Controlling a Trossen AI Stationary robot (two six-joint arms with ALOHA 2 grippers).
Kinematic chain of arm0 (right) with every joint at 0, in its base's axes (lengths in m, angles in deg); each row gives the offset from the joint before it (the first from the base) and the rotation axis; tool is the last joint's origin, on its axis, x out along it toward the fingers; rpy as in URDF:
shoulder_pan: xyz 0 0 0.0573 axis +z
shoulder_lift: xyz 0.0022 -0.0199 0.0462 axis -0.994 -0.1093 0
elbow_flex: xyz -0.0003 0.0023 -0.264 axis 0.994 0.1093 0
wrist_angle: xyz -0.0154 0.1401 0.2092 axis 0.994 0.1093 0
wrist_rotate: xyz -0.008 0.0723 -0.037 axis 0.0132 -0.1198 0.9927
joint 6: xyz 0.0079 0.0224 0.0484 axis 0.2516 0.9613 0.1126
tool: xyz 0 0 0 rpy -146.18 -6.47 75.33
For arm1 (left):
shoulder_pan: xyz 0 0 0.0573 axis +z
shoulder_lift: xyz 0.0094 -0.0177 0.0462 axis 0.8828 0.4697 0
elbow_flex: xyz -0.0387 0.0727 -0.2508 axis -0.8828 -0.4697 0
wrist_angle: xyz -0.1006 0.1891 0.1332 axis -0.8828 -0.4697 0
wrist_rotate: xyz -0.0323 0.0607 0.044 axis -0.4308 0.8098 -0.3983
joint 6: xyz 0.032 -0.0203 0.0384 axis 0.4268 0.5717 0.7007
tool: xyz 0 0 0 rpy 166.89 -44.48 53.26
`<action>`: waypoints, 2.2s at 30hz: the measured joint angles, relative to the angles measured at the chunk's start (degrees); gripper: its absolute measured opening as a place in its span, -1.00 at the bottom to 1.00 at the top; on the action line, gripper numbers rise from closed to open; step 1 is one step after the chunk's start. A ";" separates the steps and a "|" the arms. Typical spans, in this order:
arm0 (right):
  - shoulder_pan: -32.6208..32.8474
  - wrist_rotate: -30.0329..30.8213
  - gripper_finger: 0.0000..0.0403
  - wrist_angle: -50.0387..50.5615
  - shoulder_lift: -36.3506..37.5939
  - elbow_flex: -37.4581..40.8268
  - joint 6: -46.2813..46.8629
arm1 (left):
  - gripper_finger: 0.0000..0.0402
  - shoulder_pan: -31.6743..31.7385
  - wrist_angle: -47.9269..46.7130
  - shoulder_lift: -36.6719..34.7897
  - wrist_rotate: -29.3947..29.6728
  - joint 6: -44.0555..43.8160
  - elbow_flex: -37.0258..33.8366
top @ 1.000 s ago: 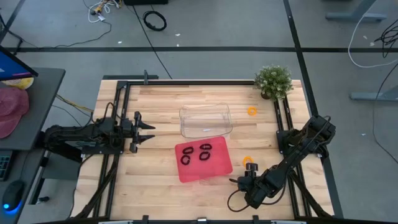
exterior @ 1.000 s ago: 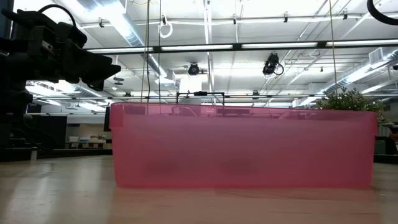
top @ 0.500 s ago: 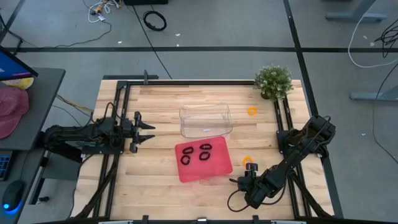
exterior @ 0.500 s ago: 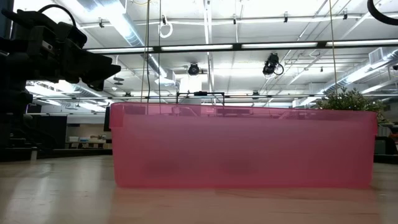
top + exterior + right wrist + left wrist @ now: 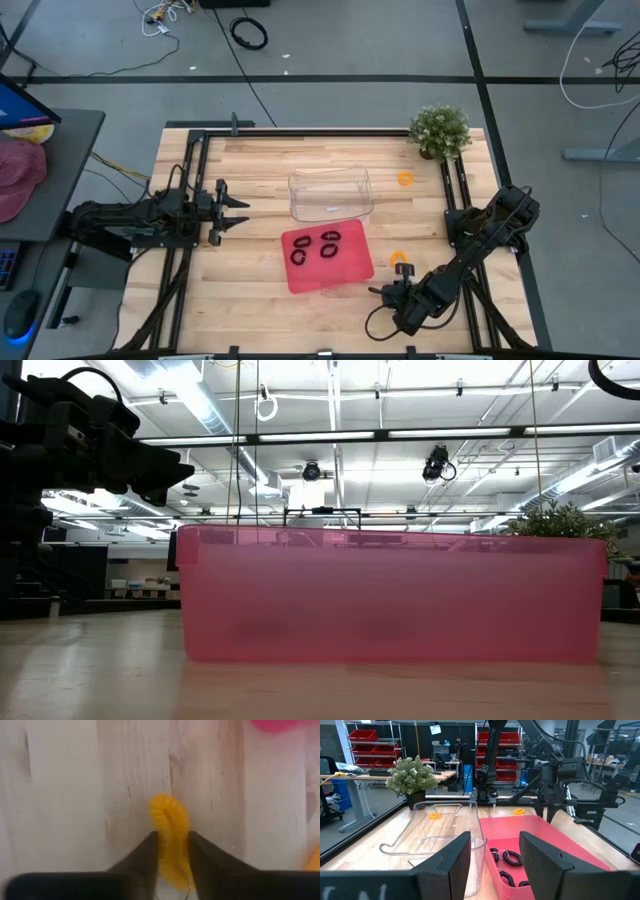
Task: Sort spring keychains
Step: Put the yellow spring keychain into the transparent bin
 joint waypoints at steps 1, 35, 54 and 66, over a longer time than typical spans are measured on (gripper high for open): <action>0.00 0.00 -0.72 0.00 0.00 0.01 -0.30 | -0.14 0.00 -0.02 -0.02 0.00 0.00 0.02; -0.46 -1.81 -1.00 -0.64 1.70 0.34 -0.42 | -0.14 -0.01 0.00 0.00 0.00 0.00 0.00; -0.35 -4.67 -1.00 3.92 4.37 0.22 1.97 | -0.14 0.00 -0.02 -0.02 0.00 0.00 0.02; -0.33 -2.01 -1.00 8.70 14.87 0.16 4.18 | -0.14 -0.02 0.00 0.00 0.02 0.00 0.00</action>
